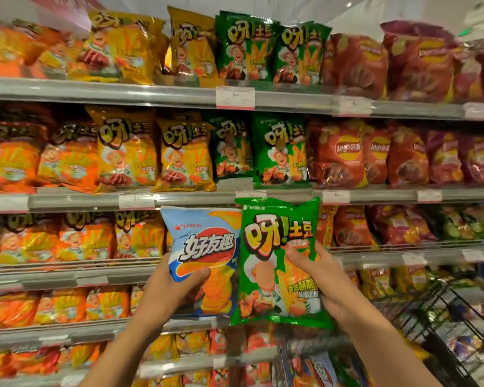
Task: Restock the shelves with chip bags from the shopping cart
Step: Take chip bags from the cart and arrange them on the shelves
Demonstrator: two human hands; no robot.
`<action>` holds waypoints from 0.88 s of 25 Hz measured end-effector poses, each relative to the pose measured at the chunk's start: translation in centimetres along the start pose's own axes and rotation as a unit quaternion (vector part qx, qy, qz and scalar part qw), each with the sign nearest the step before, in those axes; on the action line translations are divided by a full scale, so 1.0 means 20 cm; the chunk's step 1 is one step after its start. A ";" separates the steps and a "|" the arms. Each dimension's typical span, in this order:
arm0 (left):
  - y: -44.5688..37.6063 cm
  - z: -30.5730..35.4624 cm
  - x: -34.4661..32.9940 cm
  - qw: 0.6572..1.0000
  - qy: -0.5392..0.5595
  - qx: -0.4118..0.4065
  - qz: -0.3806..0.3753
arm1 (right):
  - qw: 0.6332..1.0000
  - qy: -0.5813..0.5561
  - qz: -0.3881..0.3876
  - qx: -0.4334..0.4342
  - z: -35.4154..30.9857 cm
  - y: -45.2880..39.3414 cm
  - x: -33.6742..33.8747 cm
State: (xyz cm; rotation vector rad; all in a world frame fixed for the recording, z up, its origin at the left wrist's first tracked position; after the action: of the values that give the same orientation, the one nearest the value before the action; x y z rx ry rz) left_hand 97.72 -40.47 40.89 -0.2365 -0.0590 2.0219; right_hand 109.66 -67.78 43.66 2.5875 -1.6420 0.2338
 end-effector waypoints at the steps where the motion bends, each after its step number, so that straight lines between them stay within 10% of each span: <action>1: -0.07 0.06 0.02 1.000 -0.013 -0.014 -0.008 | 1.000 0.002 0.000 0.023 -0.08 -0.09 0.01; 11: -0.58 0.46 0.31 0.998 -0.032 -0.043 0.037 | 0.986 0.116 0.000 0.118 -0.80 -1.07 -0.03; 22: -0.91 0.50 0.42 0.998 -0.021 -0.038 -0.053 | 0.984 0.092 0.102 0.113 -0.86 -1.38 -0.21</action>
State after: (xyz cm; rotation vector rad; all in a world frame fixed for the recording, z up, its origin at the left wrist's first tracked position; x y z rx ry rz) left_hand 108.22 -24.24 52.12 -0.2352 -0.1722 1.9206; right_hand 131.25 -49.95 60.57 2.4499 -1.9087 0.6881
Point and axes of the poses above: each hand's wrist, its own y-axis away from the middle knuckle, its own x-axis out of the back of the hand, z = x × y, the point moved 7 cm from there along -y, towards the middle knuckle, and after that the axes turned 12 degrees about y, right-handed, at the moved point
